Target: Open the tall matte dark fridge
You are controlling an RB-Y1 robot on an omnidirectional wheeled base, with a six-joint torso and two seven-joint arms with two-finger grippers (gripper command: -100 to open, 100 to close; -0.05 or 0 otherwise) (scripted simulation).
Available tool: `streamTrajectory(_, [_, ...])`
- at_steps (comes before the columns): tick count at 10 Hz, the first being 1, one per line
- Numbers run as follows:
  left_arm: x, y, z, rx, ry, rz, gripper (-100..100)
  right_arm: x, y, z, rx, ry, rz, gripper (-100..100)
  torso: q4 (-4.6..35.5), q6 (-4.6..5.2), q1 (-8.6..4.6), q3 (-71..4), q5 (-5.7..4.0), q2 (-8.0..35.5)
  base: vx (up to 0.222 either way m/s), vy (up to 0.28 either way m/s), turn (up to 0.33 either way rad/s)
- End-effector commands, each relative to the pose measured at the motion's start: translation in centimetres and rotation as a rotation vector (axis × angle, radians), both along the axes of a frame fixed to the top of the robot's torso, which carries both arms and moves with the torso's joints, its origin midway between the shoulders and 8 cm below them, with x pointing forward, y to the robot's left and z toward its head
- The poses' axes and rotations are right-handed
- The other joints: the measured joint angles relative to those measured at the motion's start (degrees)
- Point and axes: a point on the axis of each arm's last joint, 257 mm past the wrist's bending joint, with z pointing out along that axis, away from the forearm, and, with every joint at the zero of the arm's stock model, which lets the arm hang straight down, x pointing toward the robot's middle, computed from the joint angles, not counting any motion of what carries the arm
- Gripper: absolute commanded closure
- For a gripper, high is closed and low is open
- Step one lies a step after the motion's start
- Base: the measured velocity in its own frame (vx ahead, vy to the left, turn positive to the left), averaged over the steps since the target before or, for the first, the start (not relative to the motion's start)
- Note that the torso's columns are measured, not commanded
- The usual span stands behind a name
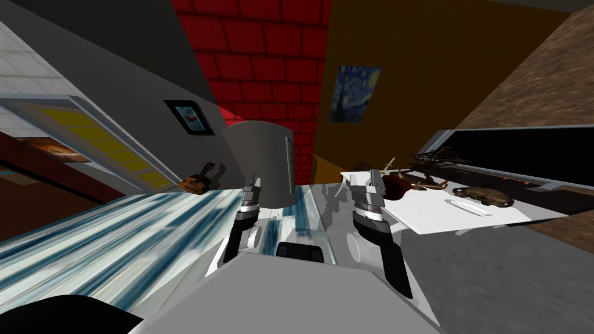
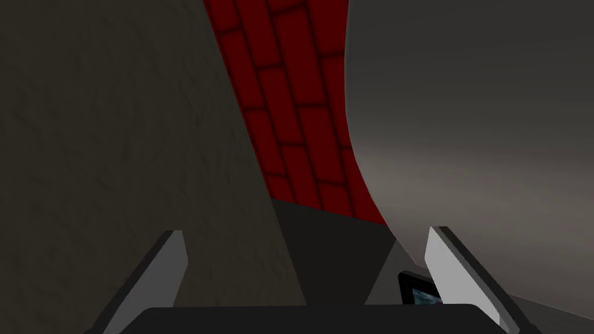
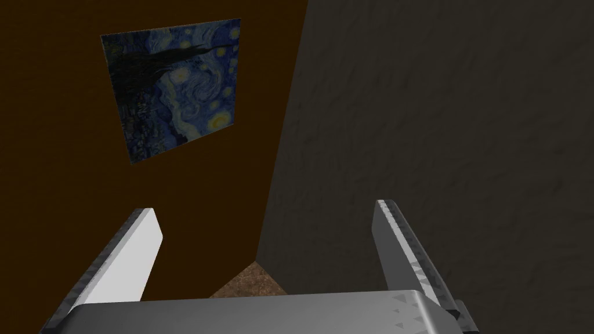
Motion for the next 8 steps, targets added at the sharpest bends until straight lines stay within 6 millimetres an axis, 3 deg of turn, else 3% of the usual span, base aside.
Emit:
streamTrajectory(1, [0.00, 0.00, 0.00, 0.000, 0.000, 0.000, 0, 0.00, 0.00, 0.00, 0.000, 0.000, 0.000, 0, 2.3, 0.00, 0.00, -4.7, 0.00, 2.3, 0.000, 0.000, 0.000])
streamTrajectory(8, [-0.01, 0.00, 0.02, 0.000, 0.000, 0.000, 0, -0.01, 0.00, 0.02, 0.000, 0.000, 0.000, 0, 31.1, 0.00, 0.00, -62.3, 0.00, 31.2, 0.000, 0.000, 0.000])
